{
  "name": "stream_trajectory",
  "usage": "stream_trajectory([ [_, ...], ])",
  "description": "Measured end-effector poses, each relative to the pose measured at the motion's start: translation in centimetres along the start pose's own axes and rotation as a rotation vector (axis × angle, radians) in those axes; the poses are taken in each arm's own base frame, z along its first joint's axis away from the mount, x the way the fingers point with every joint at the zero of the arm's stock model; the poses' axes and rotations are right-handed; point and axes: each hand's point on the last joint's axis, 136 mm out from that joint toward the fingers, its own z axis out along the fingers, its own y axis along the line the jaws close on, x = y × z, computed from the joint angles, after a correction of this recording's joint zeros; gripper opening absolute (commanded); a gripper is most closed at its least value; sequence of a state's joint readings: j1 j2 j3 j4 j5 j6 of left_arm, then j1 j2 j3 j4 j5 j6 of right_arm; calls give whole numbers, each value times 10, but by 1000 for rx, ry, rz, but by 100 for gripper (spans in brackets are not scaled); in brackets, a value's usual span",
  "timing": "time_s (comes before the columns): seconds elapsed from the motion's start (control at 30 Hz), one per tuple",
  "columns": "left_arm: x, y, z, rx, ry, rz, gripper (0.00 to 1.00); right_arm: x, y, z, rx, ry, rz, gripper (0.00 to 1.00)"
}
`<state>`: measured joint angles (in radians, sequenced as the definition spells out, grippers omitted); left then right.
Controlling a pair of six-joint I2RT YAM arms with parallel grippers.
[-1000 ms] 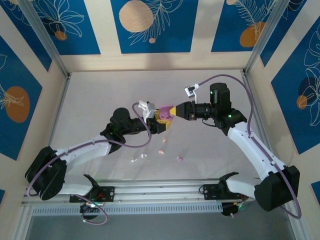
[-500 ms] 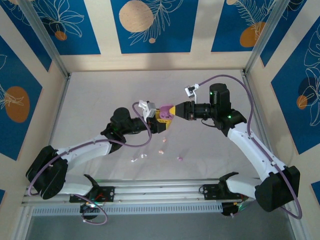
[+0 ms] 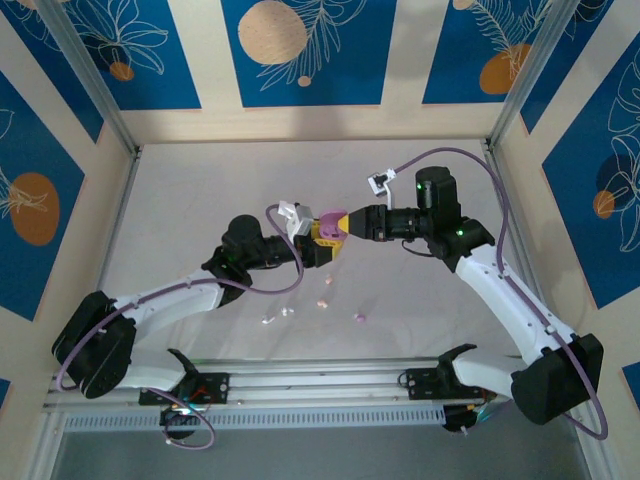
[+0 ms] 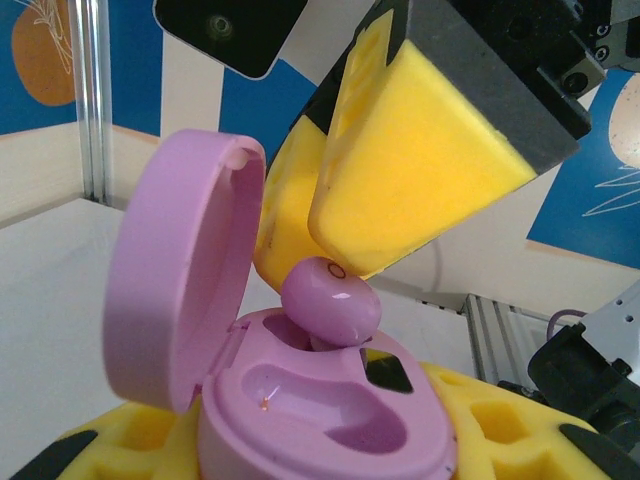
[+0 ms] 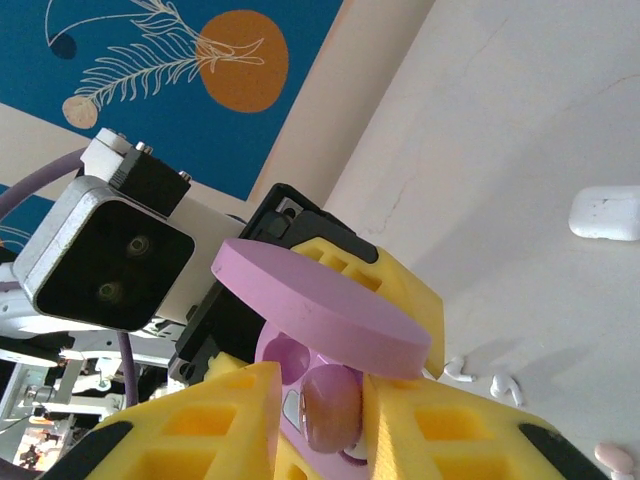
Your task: Insert wireless bluetooth earbuds into charging case
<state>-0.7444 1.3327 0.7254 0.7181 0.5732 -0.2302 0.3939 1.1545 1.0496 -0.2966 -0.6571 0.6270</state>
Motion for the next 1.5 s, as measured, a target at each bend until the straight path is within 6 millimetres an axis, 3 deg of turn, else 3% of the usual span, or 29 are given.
stream_trajectory([
  [0.17,0,0,0,0,1,0,27,0,-1,0,16,0,-1,30],
  [0.4,2,0,0,0,6,5,27,-1,-1,-5,51,-11,-1,43],
  [0.57,-7,-4,-2,2,-13,43,27,1,3,-13,74,-30,-7,46],
  [0.8,-20,-2,-7,-39,-47,89,26,-1,28,-52,126,-174,-91,47],
  [0.87,-25,-1,-10,-55,-58,102,26,1,25,-67,177,-235,-94,46],
  [0.97,-30,0,-13,-79,-71,115,26,14,-11,-81,301,-281,17,44],
  [1.03,-32,0,-16,-92,-78,118,26,31,-50,-78,377,-254,150,45],
  [1.13,-33,1,-19,-106,-84,120,26,75,-111,-62,466,-142,364,44],
  [1.23,-32,2,-20,-117,-81,125,26,127,-152,-49,541,-8,546,43],
  [1.33,-32,3,-21,-122,-76,130,27,160,-165,-42,575,76,646,44],
  [1.5,-34,2,-23,-130,-79,141,27,192,-170,-28,580,156,710,47],
])
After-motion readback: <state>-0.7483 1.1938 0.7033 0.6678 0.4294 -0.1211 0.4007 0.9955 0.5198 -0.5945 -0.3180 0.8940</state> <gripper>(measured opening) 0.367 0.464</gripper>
